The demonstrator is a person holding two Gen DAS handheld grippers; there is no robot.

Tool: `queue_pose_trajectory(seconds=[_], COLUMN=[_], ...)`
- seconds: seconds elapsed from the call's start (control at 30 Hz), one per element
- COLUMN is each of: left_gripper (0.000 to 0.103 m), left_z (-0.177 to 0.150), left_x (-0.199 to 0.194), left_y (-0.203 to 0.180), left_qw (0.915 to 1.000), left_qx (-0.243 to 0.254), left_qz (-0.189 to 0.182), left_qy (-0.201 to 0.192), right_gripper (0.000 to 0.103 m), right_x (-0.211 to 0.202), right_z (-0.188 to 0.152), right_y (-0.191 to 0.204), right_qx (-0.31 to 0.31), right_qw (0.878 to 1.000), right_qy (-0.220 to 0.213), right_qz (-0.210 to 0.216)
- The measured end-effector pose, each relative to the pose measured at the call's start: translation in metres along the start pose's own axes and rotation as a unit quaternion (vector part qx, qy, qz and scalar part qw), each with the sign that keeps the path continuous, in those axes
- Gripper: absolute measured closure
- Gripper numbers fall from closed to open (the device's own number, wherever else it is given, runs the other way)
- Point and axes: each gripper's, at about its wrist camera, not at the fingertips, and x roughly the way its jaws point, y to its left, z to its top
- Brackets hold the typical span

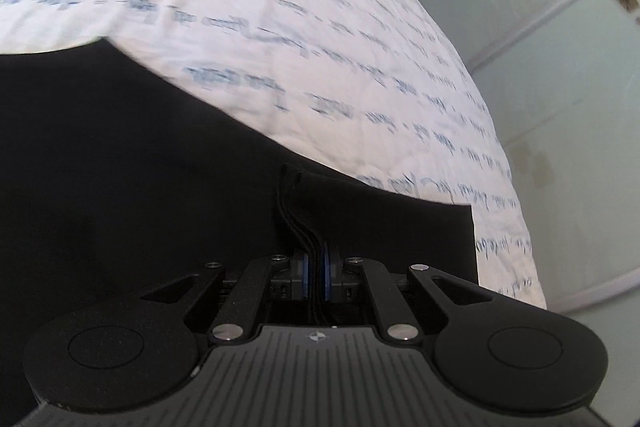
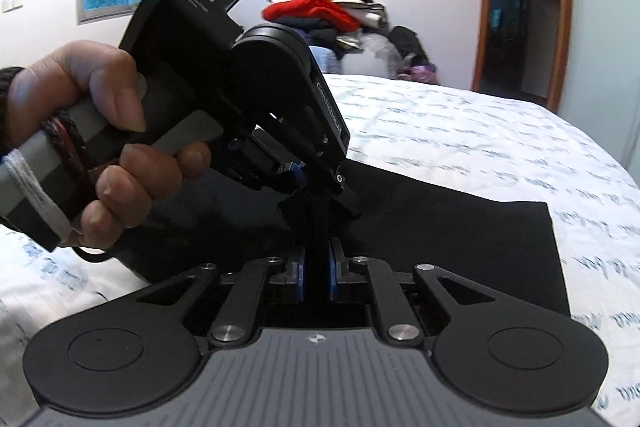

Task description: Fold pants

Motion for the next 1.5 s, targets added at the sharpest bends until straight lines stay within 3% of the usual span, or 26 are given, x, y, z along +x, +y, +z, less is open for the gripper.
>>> queue_pose_trajectory(seconds=[0.37, 0.5, 0.67, 0.7, 0.73, 0.87, 0.97, 1.07, 1.17, 1.23, 1.3, 1.4, 1.5], left_gripper=[0.093, 0.094, 0.094, 0.093, 0.083, 0.083, 0.082, 0.082, 0.077, 0.065, 0.063, 0.062, 0.054], left_z=[-0.005, -0.008, -0.014, -0.015, -0.016, -0.021, -0.029, -0.044, -0.066, -0.082, -0.098, -0.119, -0.135], left_x=[-0.038, -0.043, -0.052, -0.049, -0.047, -0.057, -0.073, -0.098, -0.131, -0.159, -0.190, -0.238, -0.276], left_y=[0.074, 0.080, 0.082, 0.087, 0.092, 0.099, 0.104, 0.120, 0.140, 0.151, 0.156, 0.161, 0.169], left_qw=[0.9976, 0.9969, 0.9968, 0.9967, 0.9961, 0.9929, 0.9902, 0.9851, 0.9778, 0.9725, 0.9677, 0.9585, 0.9428], left_qx=[-0.063, -0.071, -0.064, -0.069, -0.077, -0.098, -0.112, -0.137, -0.169, -0.185, -0.188, -0.190, -0.201], left_qz=[0.004, 0.001, 0.005, 0.005, -0.003, -0.026, -0.017, -0.009, 0.005, 0.018, 0.033, 0.062, 0.094], left_qy=[-0.030, -0.035, -0.048, -0.043, -0.043, -0.062, -0.081, -0.104, -0.124, -0.140, -0.164, -0.204, -0.249], right_gripper=[0.093, 0.093, 0.093, 0.093, 0.093, 0.093, 0.091, 0.090, 0.090, 0.090, 0.090, 0.079, 0.061], right_x=[0.029, 0.036, 0.041, 0.044, 0.035, 0.028, 0.023, 0.012, -0.007, -0.019, -0.024, -0.008, 0.014], right_z=[0.024, 0.025, 0.035, 0.033, 0.022, 0.021, 0.022, 0.022, 0.017, 0.019, 0.027, 0.047, 0.062], right_y=[0.046, 0.060, 0.058, 0.057, 0.061, 0.061, 0.043, 0.023, 0.008, -0.001, -0.012, -0.023, -0.012], right_qx=[-0.064, -0.077, -0.075, -0.074, -0.072, -0.065, -0.025, 0.019, 0.032, 0.046, 0.073, 0.108, 0.107], right_qw=[0.996, 0.994, 0.995, 0.995, 0.994, 0.995, 0.994, 0.987, 0.987, 0.985, 0.981, 0.975, 0.976], right_qy=[0.024, 0.035, 0.026, 0.031, 0.040, 0.041, 0.047, 0.063, 0.051, 0.040, 0.032, 0.025, 0.026], right_qz=[0.057, 0.063, 0.066, 0.067, 0.067, 0.068, 0.100, 0.147, 0.151, 0.159, 0.175, 0.192, 0.190])
